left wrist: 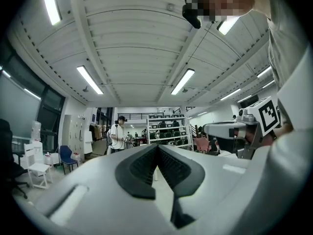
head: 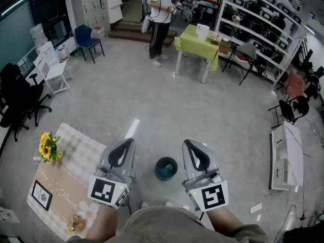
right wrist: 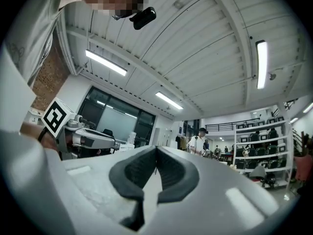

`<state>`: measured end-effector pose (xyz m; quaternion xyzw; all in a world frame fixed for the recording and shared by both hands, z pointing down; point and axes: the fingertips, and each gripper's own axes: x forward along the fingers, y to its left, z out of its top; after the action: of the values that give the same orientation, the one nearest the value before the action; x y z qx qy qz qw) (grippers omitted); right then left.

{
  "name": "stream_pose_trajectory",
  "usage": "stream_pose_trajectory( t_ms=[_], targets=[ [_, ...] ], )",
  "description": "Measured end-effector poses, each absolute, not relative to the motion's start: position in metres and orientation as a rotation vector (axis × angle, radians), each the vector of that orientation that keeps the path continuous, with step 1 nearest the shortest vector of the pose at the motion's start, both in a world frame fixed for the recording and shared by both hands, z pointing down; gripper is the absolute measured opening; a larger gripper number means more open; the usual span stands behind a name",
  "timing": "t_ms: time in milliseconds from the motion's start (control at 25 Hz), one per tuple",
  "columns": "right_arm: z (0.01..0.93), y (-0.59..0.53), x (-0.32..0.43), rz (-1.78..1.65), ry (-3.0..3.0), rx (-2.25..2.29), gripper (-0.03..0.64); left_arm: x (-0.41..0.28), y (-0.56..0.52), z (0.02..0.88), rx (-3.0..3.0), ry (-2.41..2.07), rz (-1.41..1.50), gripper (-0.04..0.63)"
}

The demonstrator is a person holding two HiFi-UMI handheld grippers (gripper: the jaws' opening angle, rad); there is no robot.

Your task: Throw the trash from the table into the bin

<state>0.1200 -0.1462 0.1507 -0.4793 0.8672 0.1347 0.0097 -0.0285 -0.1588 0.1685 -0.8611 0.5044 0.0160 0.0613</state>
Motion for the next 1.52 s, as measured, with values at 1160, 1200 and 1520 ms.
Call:
stream_pose_trajectory(
  t_ms=[1160,1200,1520],
  targets=[
    [0.162,-0.149,0.139,0.363,2.735,-1.496,0.003,0.007,-0.147,0.185,-2.671,1.431,-0.054,0.006],
    [0.162,-0.148,0.140,0.362,2.733,-1.500,0.003,0.008,-0.148,0.186,-2.679,1.440,-0.054,0.006],
    [0.176,-0.147,0.147,0.337,2.742,-1.534,0.003,0.007,-0.148,0.191,-2.685,1.474,-0.051,0.006]
  ],
)
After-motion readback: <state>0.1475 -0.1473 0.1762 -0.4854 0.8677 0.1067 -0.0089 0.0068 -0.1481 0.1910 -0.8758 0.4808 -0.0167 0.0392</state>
